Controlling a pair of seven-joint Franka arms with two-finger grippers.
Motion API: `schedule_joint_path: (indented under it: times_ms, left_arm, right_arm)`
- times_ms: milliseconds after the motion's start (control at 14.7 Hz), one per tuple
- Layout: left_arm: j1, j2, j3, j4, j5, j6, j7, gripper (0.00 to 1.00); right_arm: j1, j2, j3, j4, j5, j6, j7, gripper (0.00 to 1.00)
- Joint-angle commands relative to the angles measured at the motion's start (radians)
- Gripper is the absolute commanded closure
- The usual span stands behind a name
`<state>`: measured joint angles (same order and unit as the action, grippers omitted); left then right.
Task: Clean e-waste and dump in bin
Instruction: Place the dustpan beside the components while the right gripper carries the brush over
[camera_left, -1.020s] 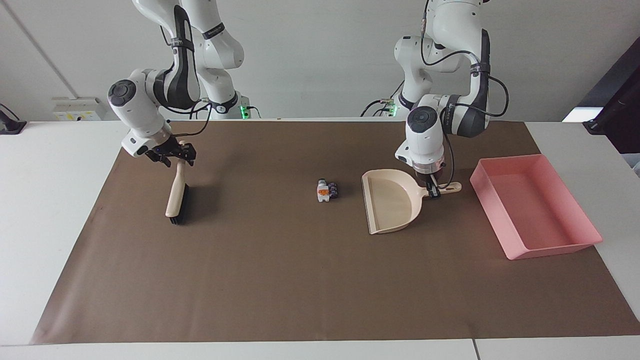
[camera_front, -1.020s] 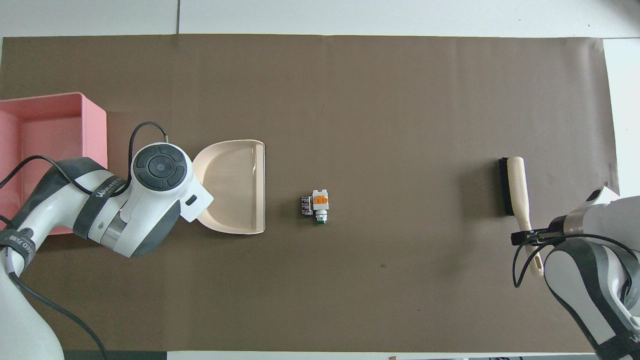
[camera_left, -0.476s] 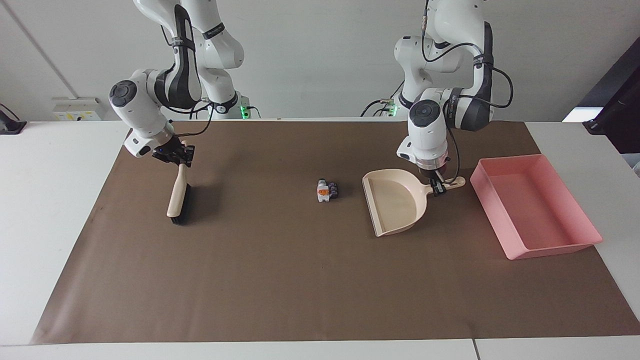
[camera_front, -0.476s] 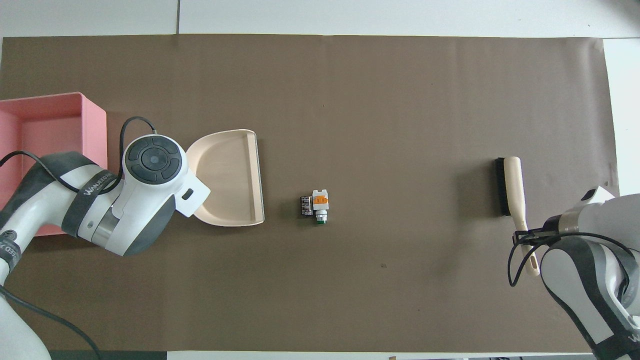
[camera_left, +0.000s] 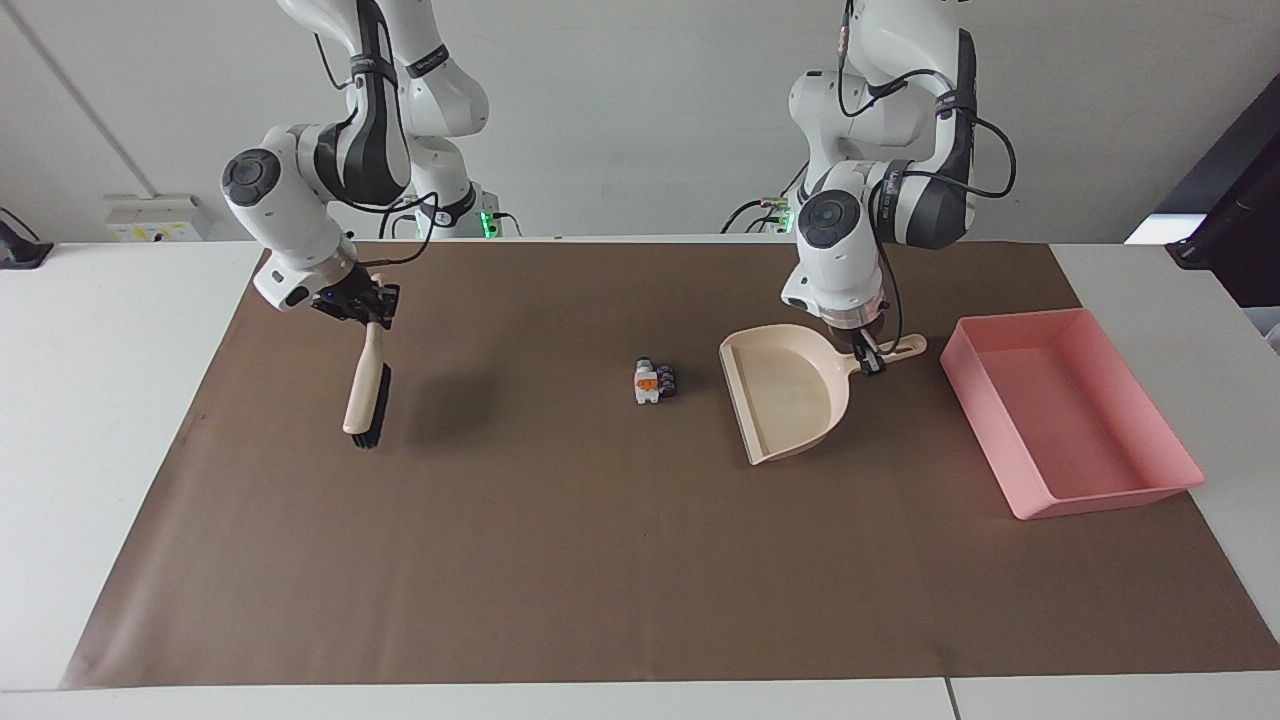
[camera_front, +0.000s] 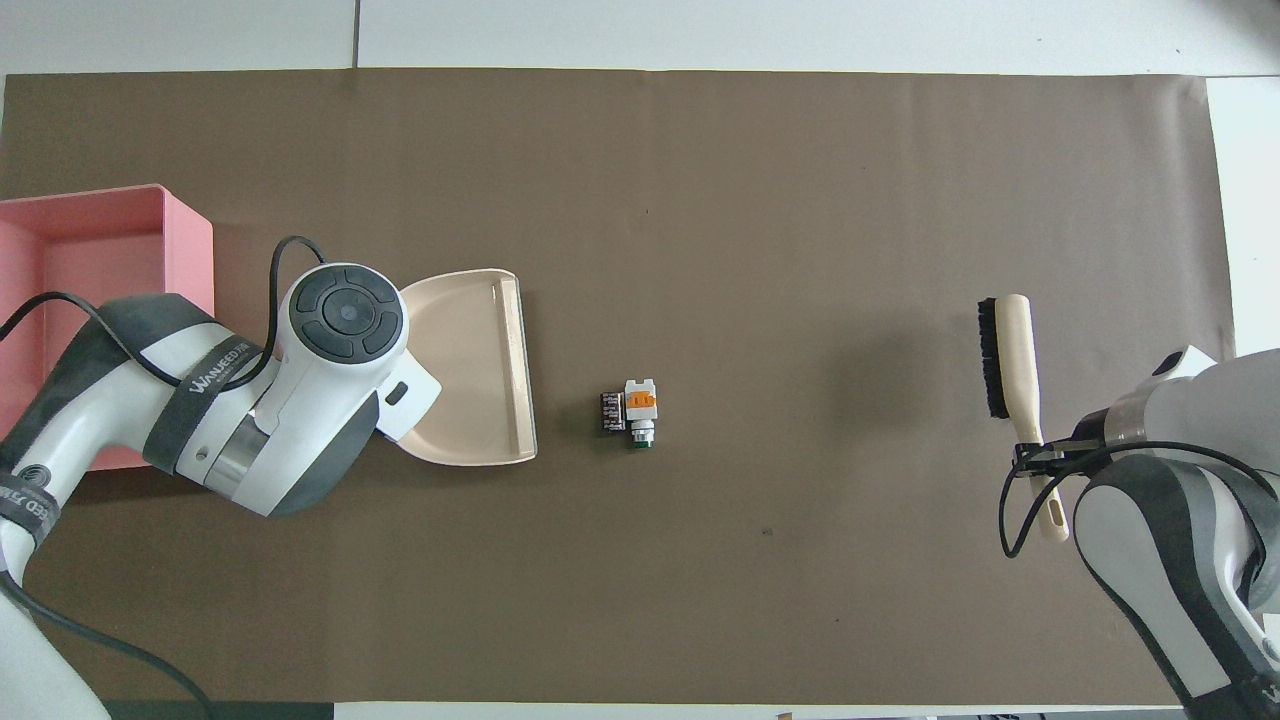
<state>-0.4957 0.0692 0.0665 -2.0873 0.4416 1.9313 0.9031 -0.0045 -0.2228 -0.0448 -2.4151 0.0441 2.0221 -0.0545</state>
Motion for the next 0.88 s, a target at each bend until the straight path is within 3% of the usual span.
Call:
schedule_joint_path:
  times_ms: [0, 408, 816]
  left_arm:
    - [-0.052, 0.004, 0.012, 0.01, 0.058, -0.037, -0.02, 1.0]
    - [-0.107, 0.075, 0.012, 0.038, 0.06, -0.054, -0.07, 1.0]
    - [-0.159, 0.083, 0.012, 0.039, 0.062, -0.116, -0.105, 1.0]
  right_arm:
    - [0.101, -0.035, 0.022, 0.036, 0.011, -0.074, 0.157, 1.0]
    - [0.461, -0.041, 0.048, 0.024, 0.011, -0.076, 0.473, 1.0]
    - [0.656, 0.065, 0.048, 0.042, -0.007, -0.01, 0.619, 1.0]
